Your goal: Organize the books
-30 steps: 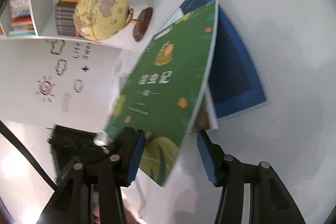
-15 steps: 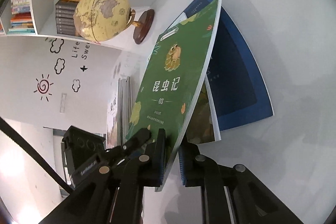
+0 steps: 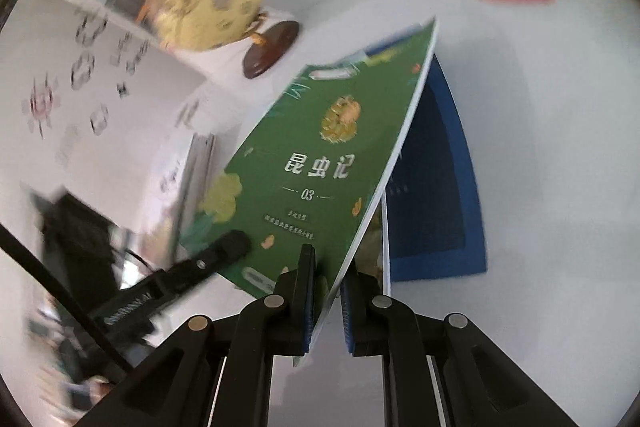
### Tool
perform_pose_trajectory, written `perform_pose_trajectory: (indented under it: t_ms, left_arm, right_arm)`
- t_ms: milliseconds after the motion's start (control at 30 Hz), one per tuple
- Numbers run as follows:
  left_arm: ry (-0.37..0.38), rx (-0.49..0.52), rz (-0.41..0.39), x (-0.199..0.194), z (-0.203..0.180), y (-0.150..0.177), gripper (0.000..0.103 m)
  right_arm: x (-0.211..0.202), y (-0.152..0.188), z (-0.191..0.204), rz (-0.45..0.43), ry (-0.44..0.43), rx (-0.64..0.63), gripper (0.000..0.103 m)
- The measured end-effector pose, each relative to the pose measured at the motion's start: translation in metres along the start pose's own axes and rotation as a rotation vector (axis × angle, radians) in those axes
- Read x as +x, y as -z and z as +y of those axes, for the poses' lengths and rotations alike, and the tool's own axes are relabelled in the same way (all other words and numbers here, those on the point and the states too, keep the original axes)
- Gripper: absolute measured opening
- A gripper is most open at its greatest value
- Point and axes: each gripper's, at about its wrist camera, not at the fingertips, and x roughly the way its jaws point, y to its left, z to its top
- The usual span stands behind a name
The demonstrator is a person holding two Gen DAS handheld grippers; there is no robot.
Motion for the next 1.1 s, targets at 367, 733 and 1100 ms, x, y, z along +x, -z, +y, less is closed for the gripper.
perform_pose_trajectory:
  t_ms: [367,733,1100]
  left_arm:
    - [-0.083,0.179,-0.111,-0.055,-0.014,-0.003,0.014]
    - [-0.137,0.136,-0.238,-0.149,0.041,-0.025,0.014]
    - [-0.197,0.044,-0.271,-0.193,0.140,-0.046,0.014]
  right_arm:
    - [-0.026,0.007,0.055,-0.063,0.072,-0.229,0.014]
    - [-0.025,0.004,0.162,-0.137,0.023,-0.386,0.014]
    - [0.043,0.001,0.270,-0.116,-0.052,-0.466,0.014]
